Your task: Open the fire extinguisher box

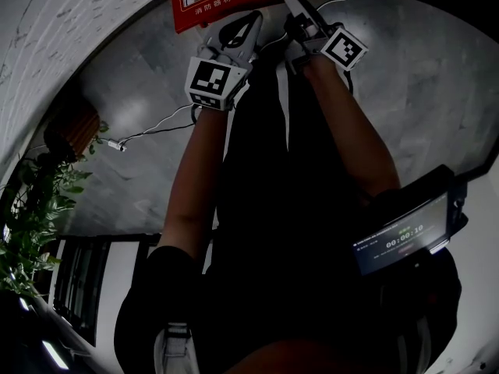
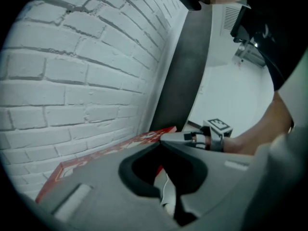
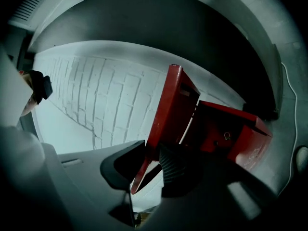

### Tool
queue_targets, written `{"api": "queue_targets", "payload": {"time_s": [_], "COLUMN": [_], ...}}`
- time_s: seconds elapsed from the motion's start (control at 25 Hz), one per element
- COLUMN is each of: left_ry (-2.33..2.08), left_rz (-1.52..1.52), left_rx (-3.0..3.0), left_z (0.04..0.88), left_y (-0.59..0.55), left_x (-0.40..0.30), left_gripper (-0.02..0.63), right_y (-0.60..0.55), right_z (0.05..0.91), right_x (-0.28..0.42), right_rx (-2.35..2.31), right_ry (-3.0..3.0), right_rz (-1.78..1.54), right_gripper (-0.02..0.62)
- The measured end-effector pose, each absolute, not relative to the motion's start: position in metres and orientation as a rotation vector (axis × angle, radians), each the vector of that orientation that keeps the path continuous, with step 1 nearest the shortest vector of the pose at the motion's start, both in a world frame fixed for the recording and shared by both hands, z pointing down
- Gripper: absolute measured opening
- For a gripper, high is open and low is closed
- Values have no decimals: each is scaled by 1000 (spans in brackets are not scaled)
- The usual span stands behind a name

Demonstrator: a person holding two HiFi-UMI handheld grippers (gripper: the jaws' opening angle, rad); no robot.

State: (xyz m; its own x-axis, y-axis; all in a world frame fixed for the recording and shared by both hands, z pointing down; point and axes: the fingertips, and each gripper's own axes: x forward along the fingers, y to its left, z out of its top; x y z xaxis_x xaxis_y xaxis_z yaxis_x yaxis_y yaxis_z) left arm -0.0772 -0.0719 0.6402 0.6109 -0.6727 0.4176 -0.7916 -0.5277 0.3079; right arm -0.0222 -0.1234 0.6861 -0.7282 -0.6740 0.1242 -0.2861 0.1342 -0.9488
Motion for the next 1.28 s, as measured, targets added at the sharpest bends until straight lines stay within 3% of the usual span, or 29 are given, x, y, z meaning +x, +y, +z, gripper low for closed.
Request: {"api": "queue_targets", "payload": {"time_s": [1.28], "left_ry": [-1264], "left_rz": [255], "left_rx": [2323], "left_z": [623], "left_y": [-98], "left_x": [-113], "left_gripper": [0], "right_y": [-264], "right_z": [621], "right_x": [-67], "right_rx": [-851], "right_ry": [2174], "right_rz": [-1422], "right_gripper": [48]}}
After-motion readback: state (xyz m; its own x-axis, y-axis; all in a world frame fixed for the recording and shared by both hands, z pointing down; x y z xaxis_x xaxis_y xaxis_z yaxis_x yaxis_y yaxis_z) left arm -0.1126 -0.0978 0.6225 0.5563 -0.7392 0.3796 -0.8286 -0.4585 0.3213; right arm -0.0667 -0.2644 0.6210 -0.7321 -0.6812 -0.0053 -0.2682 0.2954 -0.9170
